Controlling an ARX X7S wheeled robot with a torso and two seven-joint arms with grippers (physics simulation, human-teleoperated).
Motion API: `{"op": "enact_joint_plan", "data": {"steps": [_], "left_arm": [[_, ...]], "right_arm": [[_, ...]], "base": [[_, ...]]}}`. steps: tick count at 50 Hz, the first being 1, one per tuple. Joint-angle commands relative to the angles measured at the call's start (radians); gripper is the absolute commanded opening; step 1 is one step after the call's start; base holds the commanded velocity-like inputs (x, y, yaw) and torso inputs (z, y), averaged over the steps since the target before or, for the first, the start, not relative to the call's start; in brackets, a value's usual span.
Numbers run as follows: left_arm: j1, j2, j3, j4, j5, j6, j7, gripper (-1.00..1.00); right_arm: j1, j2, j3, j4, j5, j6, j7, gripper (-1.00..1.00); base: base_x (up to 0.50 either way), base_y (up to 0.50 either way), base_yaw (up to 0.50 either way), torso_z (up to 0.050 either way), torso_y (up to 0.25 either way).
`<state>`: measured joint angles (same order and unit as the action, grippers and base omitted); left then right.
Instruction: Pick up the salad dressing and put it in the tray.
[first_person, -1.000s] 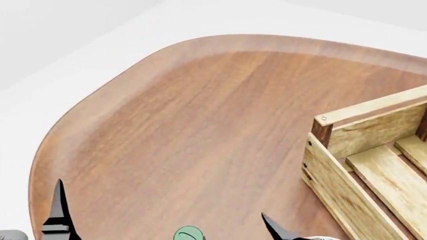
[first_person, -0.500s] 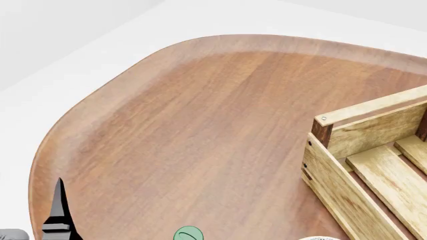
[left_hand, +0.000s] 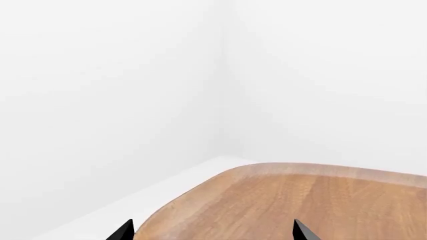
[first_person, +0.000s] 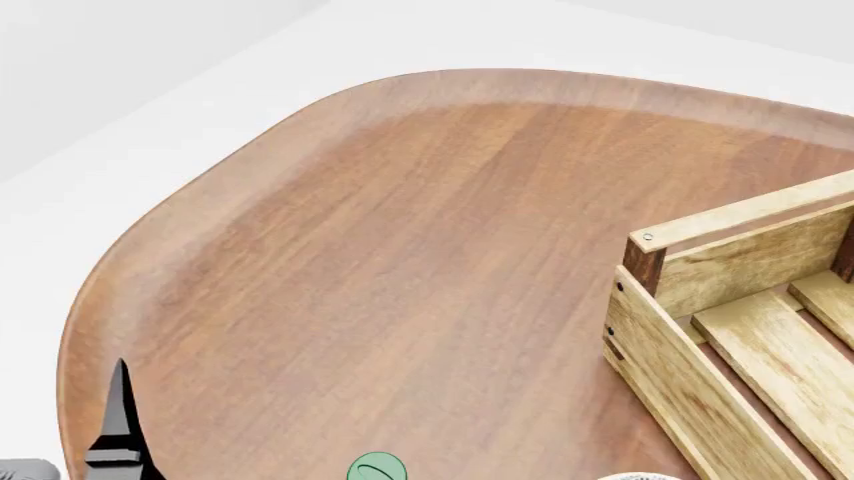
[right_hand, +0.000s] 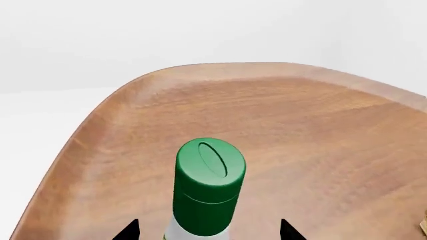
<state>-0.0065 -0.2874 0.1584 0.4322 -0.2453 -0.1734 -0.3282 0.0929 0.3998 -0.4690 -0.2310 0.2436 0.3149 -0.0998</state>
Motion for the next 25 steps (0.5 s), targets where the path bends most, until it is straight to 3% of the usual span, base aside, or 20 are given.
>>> {"op": "enact_joint_plan", "data": {"steps": [1, 25], "left_arm": [[-0.002, -0.004, 0.001, -0.002, -0.004, 0.001, -0.004, 1.00], [-0.004, -0.013, 0.003, -0.005, -0.013, 0.005, -0.012, 1.00]], "right_arm": [[0.039, -0.031, -0.002, 0.044, 0.029, 0.013, -0.015, 1.00], [0.146, -0.106, -0.009, 0.266, 0.028, -0.047, -0.039, 1.00]], "base": [[0.00, 0.00, 0.00, 0.000, 0.000], [0.00, 0.00, 0.00, 0.000, 0.000]]}}
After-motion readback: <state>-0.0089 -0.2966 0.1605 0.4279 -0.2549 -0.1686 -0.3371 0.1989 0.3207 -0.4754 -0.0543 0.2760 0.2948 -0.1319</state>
